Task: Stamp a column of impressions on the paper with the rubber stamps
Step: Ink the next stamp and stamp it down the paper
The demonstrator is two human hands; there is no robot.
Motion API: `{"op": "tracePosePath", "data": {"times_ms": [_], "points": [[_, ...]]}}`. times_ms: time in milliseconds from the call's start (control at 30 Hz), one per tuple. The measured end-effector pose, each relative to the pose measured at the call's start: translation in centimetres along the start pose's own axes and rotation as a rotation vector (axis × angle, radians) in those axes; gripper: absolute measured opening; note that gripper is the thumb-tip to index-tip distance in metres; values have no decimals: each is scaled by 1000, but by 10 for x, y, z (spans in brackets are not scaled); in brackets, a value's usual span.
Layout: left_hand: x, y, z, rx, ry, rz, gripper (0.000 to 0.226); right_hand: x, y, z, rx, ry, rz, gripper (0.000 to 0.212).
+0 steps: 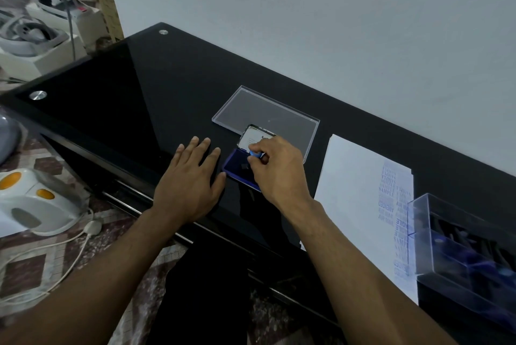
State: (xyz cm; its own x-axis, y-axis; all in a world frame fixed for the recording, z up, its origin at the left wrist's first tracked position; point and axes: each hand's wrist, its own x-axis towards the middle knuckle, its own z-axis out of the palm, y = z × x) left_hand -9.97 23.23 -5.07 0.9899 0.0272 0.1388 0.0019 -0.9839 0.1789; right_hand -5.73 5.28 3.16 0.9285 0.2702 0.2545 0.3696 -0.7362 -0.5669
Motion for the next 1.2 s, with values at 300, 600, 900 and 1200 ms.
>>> {"op": "tracePosePath", "data": {"times_ms": [300,600,900,1200], "points": [[0,-1,2,5,1,-5,73,1,-1,-2,-11,-33,4,24],[0,-1,1,3,1,-5,74,1,-5,-10,-26,-68,-4,20],[1,0,1,0,3,-6,75,1,-2,-10,-25,-46,-19,16],[0,-1,3,-4,18,-8,72,1,-4,-10,-86,-87,-21,16]]}}
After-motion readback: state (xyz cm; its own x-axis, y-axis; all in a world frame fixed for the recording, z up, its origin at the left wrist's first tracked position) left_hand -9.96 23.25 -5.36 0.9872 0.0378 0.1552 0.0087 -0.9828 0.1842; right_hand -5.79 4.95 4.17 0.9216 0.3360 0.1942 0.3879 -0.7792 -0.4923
